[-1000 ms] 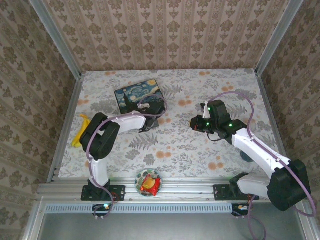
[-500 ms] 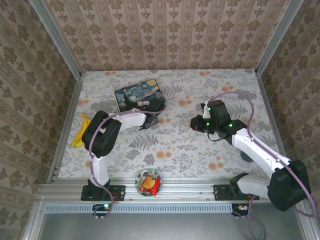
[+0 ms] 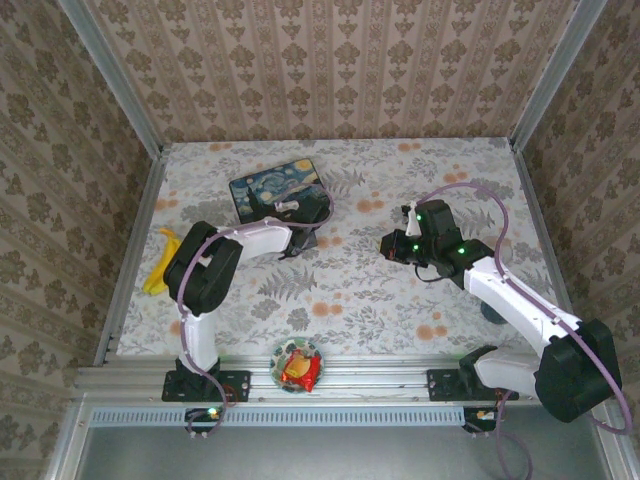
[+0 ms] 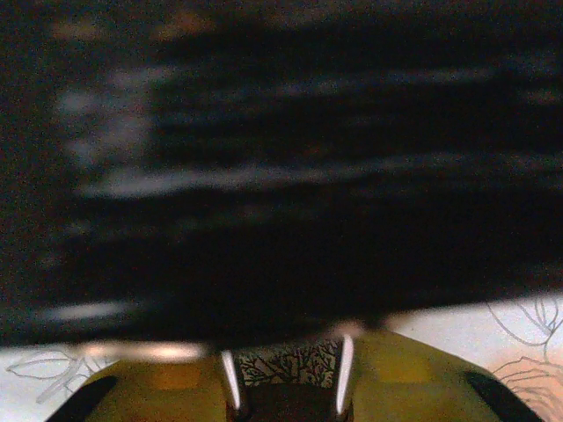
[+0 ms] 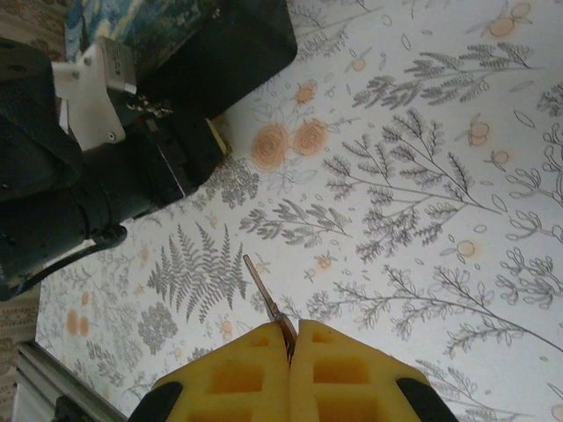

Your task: Unlock the padlock with the key

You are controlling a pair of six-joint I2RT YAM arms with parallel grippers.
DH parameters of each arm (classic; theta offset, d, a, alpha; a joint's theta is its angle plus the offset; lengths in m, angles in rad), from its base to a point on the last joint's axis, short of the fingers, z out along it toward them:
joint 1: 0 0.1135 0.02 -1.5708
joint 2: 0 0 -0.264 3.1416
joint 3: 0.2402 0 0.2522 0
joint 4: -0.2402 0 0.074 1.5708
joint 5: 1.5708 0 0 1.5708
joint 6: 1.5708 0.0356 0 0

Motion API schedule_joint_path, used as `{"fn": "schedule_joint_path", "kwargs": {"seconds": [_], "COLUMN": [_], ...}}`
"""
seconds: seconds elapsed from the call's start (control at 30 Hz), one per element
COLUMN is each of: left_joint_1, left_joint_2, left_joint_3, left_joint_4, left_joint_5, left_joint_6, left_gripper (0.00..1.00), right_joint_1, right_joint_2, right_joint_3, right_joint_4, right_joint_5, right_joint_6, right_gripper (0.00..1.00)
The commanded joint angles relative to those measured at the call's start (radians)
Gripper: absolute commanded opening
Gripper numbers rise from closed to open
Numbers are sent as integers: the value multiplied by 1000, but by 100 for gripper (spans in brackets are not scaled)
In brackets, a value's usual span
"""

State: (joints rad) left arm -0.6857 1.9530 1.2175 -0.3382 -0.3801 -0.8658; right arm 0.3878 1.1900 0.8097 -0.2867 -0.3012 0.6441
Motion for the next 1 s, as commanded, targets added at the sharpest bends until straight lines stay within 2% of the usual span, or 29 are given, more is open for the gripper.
{"fn": "schedule_joint_path", "kwargs": {"seconds": [0.0,0.1,0.43,0.73,0.97], "left_joint_1": [0,-5,-90,-133,-144], "left_joint_2": [-9,-30,-94,-154,-159], "left_joint_3": [-37,-50,-66,-77,-91], "left_joint_4": [14,25,88,112,144], "left_joint_5": [56,101,296,347,382], "left_joint_6": [9,10,-64,-134,-182], "left_gripper": [9,0,0,0,0], "right_joint_1": [-4,-4,-3,5,49], "right_joint_2": [-19,-23,-37,-131,-116], "right_joint_3": [-39,-71,-241,-382,-440], "right_joint_4": [28,43,172,286,402], "right_joint_5": [-19,-15,3,25,50], "right_joint_6": [24,32,68,91,103], "right_gripper": [0,0,0,0,0]}}
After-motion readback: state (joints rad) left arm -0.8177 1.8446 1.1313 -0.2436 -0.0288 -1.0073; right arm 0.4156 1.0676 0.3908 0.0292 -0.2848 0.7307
